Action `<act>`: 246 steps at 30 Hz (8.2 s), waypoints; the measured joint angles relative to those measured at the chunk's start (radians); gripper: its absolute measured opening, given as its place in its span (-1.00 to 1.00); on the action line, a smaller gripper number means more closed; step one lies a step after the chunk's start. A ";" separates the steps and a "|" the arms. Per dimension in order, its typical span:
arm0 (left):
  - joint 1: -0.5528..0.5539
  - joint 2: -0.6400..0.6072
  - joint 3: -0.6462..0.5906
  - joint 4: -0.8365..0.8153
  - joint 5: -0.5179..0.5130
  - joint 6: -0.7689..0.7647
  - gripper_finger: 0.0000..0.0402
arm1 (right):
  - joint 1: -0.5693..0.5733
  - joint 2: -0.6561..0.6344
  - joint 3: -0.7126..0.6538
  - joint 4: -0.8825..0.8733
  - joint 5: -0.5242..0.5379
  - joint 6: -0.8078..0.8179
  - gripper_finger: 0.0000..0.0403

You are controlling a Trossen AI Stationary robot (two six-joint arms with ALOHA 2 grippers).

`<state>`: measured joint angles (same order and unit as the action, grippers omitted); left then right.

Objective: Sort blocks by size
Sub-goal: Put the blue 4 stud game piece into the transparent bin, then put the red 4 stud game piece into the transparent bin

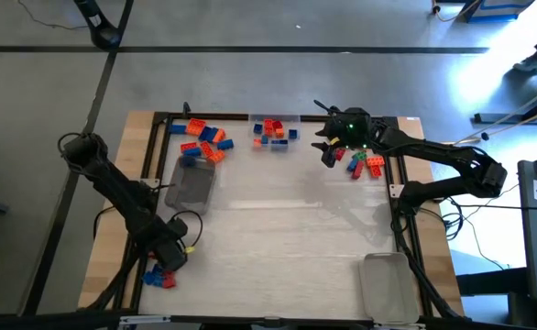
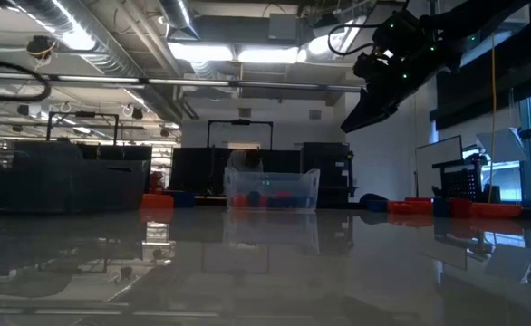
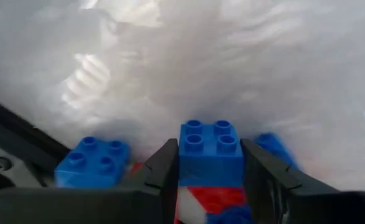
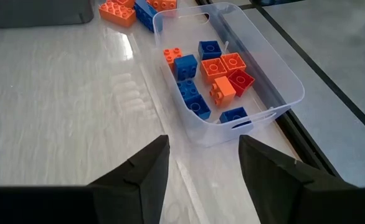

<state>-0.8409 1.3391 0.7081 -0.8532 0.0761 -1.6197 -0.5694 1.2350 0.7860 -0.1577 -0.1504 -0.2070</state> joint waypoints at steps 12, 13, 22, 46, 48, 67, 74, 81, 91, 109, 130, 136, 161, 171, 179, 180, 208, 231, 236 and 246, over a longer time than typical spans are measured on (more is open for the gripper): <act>0.189 -0.086 0.168 0.031 -0.077 0.272 -0.37 | 0.000 0.000 0.000 -0.003 0.000 0.000 -0.04; 0.206 -0.087 0.185 0.028 -0.092 0.310 -0.37 | 0.000 0.000 0.000 -0.003 0.000 0.000 -0.04; 0.411 -0.087 0.271 0.115 -0.224 0.747 -0.32 | 0.000 0.000 0.000 -0.002 0.000 0.000 -0.04; 0.994 0.034 0.272 0.653 -0.238 1.460 -0.31 | 0.000 0.000 0.000 -0.002 0.000 0.000 -0.04; 1.026 0.066 0.272 0.688 -0.238 1.484 -0.31 | 0.000 0.000 0.000 -0.002 0.000 0.000 -0.04; 1.232 0.371 0.272 1.050 -0.237 1.532 -0.31 | 0.000 0.000 0.000 -0.026 0.000 -0.007 -0.04; 1.301 0.449 0.271 1.152 -0.237 1.547 -0.31 | 0.000 0.000 0.000 -0.024 0.000 -0.007 -0.04; 1.335 0.451 0.271 1.139 -0.236 1.544 -0.13 | 0.000 0.000 0.000 -0.023 0.000 -0.008 -0.04; 1.306 0.278 0.272 0.998 -0.226 1.575 0.04 | 0.000 0.000 0.000 -0.020 0.001 -0.008 -0.04; 1.099 0.035 0.272 0.605 -0.158 1.599 0.07 | 0.000 0.000 0.000 -0.033 -0.018 -0.006 -0.04; 0.287 -0.112 0.271 -0.058 -0.191 0.923 0.07 | 0.000 0.000 0.000 -0.026 -0.026 -0.004 -0.04; 0.116 -0.112 0.220 -0.047 -0.195 0.696 0.01 | 0.000 0.000 0.000 -0.027 -0.026 -0.004 -0.04; -0.155 -0.071 -0.013 0.141 -0.135 0.465 -0.07 | 0.000 0.000 0.000 -0.023 -0.026 -0.004 -0.04; -0.151 0.022 -0.014 0.164 -0.132 0.509 -0.07 | 0.000 0.000 0.000 -0.023 -0.026 -0.004 -0.04; -0.111 0.049 -0.014 0.164 -0.132 0.515 -0.39 | 0.000 0.000 0.000 -0.024 -0.026 -0.004 -0.04; -0.101 0.049 -0.014 0.166 -0.132 0.527 -0.46 | 0.000 0.000 0.000 -0.024 -0.026 -0.004 -0.04; 0.959 -0.052 0.234 0.715 -0.465 1.554 -0.55 | 0.000 0.000 0.000 -0.024 -0.025 -0.004 -0.04; 1.343 0.401 0.234 1.192 -0.362 1.638 -0.23 | 0.000 0.000 0.000 -0.023 -0.025 -0.008 -0.04; 1.308 0.286 0.261 1.060 -0.363 1.682 -0.01 | 0.000 0.000 0.000 -0.023 -0.025 -0.008 -0.04; 1.030 -0.119 0.318 0.453 -0.342 1.731 0.01 | 0.000 0.000 0.000 -0.026 -0.025 -0.008 -0.04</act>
<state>0.1893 1.2203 1.0264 -0.3998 -0.2661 0.1113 -0.5697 1.2350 0.7860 -0.1840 -0.1757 -0.2150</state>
